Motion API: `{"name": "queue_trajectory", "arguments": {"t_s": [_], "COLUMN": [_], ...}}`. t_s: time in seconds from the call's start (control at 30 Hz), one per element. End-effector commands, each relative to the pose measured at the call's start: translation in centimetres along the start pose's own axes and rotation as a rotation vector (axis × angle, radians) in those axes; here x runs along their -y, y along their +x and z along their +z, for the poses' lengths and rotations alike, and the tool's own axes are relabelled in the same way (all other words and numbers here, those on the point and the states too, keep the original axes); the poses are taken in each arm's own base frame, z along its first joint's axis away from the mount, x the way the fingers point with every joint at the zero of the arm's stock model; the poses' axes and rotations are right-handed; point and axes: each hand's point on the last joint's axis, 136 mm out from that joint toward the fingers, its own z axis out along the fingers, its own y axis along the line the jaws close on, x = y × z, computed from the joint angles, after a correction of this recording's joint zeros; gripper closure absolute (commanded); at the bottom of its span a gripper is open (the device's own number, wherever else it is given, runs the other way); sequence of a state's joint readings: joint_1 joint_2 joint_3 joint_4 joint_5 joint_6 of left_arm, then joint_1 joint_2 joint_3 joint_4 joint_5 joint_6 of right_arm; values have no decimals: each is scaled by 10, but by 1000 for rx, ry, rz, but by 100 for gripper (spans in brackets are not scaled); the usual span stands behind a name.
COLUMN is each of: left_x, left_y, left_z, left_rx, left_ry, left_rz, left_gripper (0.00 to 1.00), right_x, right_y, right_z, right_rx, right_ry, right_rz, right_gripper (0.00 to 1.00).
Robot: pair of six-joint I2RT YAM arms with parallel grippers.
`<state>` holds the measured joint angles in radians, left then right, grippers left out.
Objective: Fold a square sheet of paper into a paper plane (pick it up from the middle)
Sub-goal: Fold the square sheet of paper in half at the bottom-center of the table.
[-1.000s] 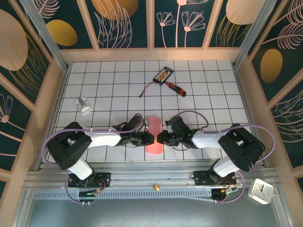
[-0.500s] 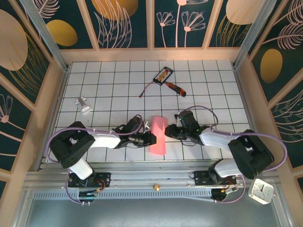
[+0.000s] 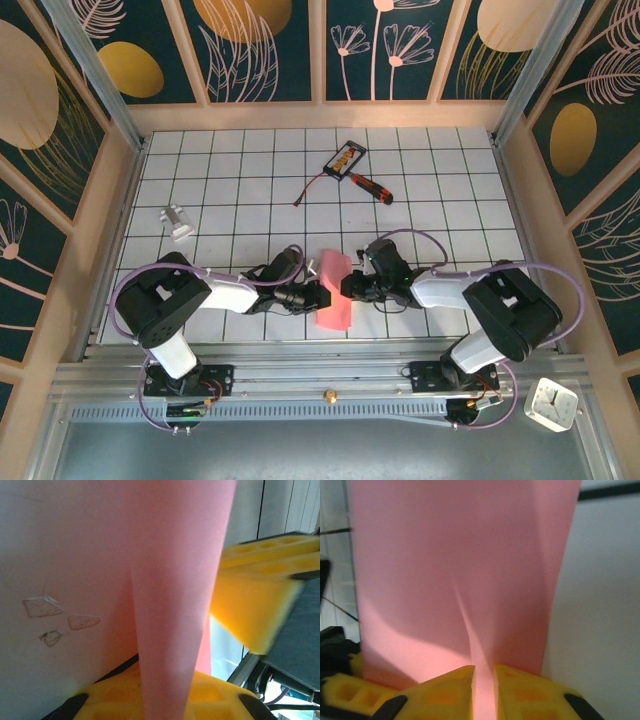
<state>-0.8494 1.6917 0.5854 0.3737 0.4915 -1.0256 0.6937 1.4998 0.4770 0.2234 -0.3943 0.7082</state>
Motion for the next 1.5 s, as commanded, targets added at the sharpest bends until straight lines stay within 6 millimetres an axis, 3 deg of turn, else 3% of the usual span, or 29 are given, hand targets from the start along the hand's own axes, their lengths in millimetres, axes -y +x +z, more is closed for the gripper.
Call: {"name": "queue_trajectory", "arguments": {"t_s": [0.0,0.3,0.5,0.63,0.77,1.13,1.47], "left_x": [-6,-22,-20,-16,-9,-10,7], "left_y": [-5,-13,-3,4,10,10,18], "left_z": [0,-29,-38,-32,-27,-17,-12], "left_rx": [12,84,66,34,17,-4,-4], "left_ry": [-53,-252,-283,-297,-316,-362,-207], "left_rz": [26,56,50,57,81,133,75], "left_gripper": [80,44,36,37,45,61,72], "right_x": [6,31,32,32,31,28,19], "right_y": [4,21,23,24,23,20,15], "right_z": [6,8,10,11,11,10,5], "right_rx": [-1,-21,-27,-31,-28,-23,-13], "right_ry": [24,119,128,130,130,123,108], "right_rz": [28,107,110,110,102,90,45], "right_gripper": [84,88,88,88,88,87,82]}}
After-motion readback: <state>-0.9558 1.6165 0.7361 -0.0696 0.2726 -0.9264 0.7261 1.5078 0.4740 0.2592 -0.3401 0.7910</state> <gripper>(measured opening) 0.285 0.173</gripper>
